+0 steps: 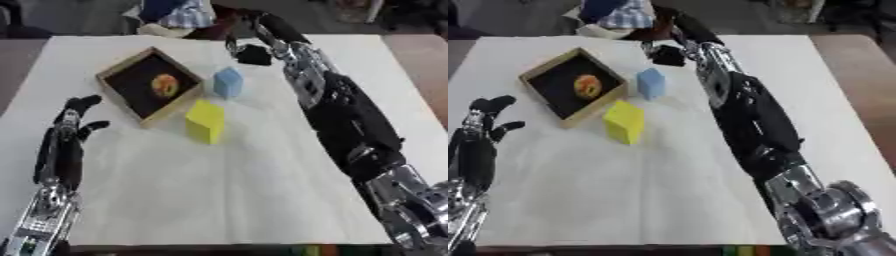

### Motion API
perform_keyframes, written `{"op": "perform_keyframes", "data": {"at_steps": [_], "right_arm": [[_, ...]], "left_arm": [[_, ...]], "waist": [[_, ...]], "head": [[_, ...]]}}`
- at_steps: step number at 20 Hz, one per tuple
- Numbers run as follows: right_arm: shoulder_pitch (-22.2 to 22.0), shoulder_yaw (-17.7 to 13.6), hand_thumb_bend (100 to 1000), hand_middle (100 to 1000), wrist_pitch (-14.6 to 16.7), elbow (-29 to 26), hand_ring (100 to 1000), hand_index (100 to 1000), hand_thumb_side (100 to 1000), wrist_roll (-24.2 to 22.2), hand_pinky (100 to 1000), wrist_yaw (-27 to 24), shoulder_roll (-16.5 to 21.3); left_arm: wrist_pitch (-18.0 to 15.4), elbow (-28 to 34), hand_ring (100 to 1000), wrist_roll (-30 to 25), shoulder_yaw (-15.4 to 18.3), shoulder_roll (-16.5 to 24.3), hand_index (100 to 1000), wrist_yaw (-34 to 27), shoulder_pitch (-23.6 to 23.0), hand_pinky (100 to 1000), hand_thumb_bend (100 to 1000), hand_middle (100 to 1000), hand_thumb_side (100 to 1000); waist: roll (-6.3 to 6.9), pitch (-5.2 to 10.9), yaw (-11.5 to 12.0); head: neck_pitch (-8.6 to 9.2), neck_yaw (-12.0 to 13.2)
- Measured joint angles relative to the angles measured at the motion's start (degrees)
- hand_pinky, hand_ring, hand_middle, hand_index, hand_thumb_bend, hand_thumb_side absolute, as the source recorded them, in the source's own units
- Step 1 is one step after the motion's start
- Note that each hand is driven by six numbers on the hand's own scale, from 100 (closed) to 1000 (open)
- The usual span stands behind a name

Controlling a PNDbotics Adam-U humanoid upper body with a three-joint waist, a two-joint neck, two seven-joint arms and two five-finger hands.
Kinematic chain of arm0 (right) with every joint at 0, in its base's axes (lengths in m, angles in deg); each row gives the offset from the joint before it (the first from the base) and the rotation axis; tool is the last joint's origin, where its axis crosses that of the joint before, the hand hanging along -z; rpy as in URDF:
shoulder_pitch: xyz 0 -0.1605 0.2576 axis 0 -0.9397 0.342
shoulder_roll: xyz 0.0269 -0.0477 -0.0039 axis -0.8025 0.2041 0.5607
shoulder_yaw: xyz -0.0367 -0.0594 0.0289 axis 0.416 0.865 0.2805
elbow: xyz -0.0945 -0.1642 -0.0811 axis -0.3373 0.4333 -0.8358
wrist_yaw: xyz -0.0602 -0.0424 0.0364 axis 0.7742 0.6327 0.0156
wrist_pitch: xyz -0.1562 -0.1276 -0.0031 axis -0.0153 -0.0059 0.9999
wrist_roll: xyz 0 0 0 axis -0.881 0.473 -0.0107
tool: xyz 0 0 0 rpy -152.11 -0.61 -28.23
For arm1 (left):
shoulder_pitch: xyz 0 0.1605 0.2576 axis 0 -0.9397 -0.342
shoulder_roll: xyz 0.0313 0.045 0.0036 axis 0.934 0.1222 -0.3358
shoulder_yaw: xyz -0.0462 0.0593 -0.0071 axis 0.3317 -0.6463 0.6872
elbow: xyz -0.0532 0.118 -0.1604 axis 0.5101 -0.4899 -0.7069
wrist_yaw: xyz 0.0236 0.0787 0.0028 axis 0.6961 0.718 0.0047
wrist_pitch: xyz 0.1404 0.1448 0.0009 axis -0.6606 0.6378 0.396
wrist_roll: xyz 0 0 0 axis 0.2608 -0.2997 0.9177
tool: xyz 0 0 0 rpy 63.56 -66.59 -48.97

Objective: Pick up objects on the table and place them in the box.

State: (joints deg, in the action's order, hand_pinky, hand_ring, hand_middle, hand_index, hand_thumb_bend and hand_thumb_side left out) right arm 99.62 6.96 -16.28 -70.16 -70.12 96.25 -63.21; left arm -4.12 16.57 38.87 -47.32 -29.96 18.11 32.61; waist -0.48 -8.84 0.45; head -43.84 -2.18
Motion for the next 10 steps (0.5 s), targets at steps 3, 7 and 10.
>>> {"op": "perform_keyframes", "data": {"at_steps": [3,7,10], "right_arm": [[-0.01,-0.34,100,922,-0.54,1.12,879,1000,699,-0.53,850,3.86,-0.47],[-0.06,-0.63,100,940,-0.88,2.02,896,1000,685,-0.74,859,8.44,-1.30],[-0.34,-0.70,100,946,-1.17,2.55,901,1000,684,-0.86,861,11.60,-2.05]], "left_arm": [[0.00,0.00,984,0.00,0.00,-0.22,785,0.00,0.00,724,100,769,945],[0.00,0.00,984,-0.02,-0.01,-0.38,785,0.00,0.02,724,100,770,945],[0.00,-0.01,984,-0.04,-0.04,-0.38,785,0.00,0.03,724,100,770,944]], "waist": [[0.00,0.00,0.20],[0.00,0.00,0.25],[0.01,0.00,0.34]], "head": [[0.00,-0.01],[0.00,-0.09],[0.00,-0.23]]}}
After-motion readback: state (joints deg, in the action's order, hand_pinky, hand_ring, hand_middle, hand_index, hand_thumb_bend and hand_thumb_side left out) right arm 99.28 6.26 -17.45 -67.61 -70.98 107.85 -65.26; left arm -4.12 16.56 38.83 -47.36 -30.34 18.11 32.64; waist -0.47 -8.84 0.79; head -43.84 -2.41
